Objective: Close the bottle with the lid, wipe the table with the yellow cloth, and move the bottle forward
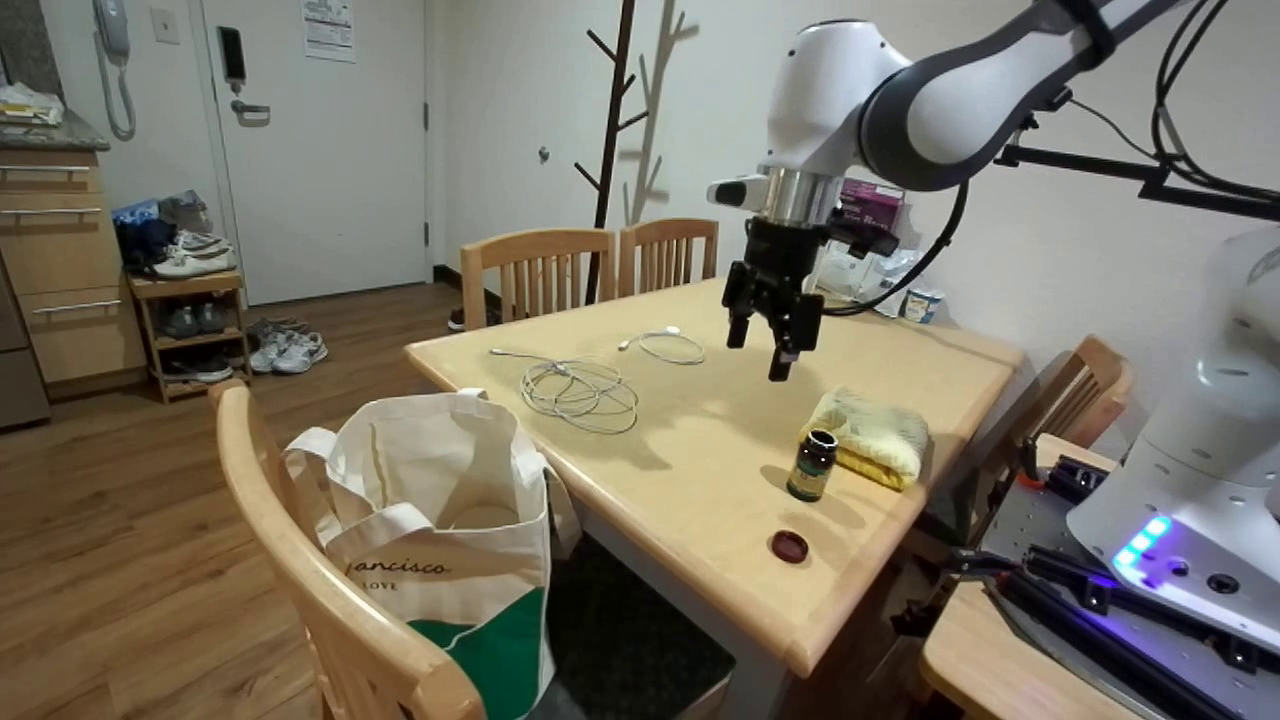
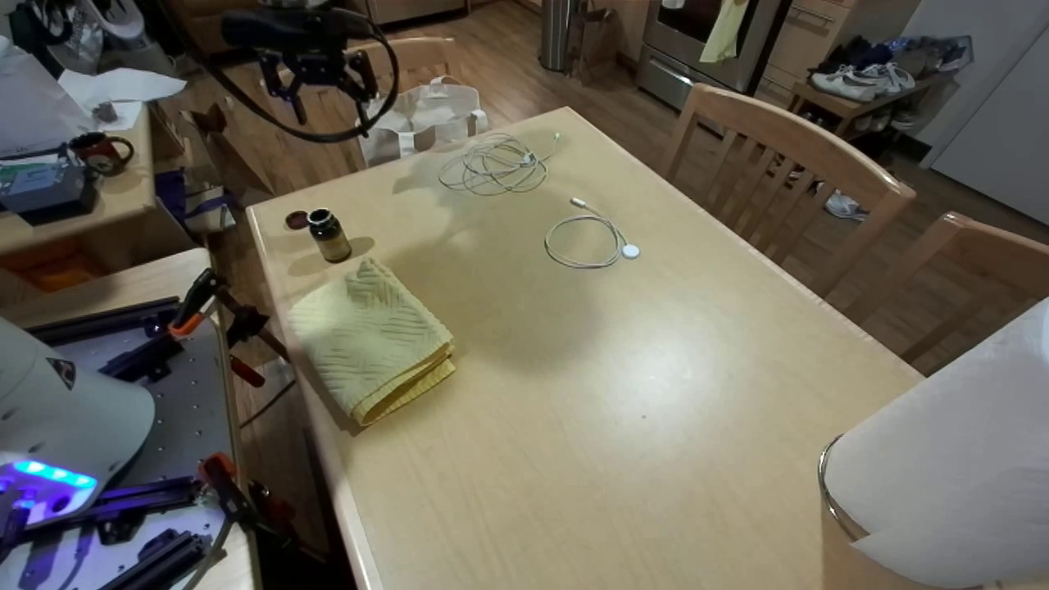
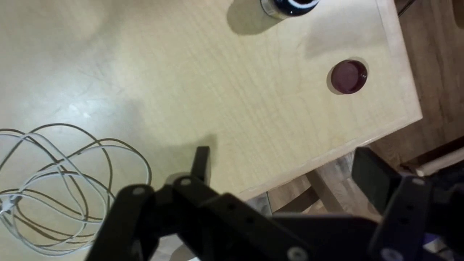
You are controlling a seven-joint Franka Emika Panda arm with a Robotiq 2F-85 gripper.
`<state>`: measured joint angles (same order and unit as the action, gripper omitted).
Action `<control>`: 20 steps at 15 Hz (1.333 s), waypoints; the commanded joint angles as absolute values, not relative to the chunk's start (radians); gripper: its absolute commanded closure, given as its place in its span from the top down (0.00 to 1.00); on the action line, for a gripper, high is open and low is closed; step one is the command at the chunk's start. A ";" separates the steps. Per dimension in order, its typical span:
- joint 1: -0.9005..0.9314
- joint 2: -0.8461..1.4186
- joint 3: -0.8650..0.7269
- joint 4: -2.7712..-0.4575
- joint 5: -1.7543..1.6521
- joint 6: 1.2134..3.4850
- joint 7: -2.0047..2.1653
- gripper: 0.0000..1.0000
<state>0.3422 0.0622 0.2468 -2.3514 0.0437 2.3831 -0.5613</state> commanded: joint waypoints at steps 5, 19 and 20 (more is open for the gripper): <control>0.328 0.267 0.290 -2.187 -0.037 2.256 -0.533 1.00; 0.321 0.317 0.346 -2.160 -0.081 2.108 -0.569 1.00; 0.320 0.317 0.342 -2.164 -0.074 2.085 -0.551 1.00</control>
<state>0.3403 0.3341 0.3336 -2.1465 -0.0664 2.1049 -0.5810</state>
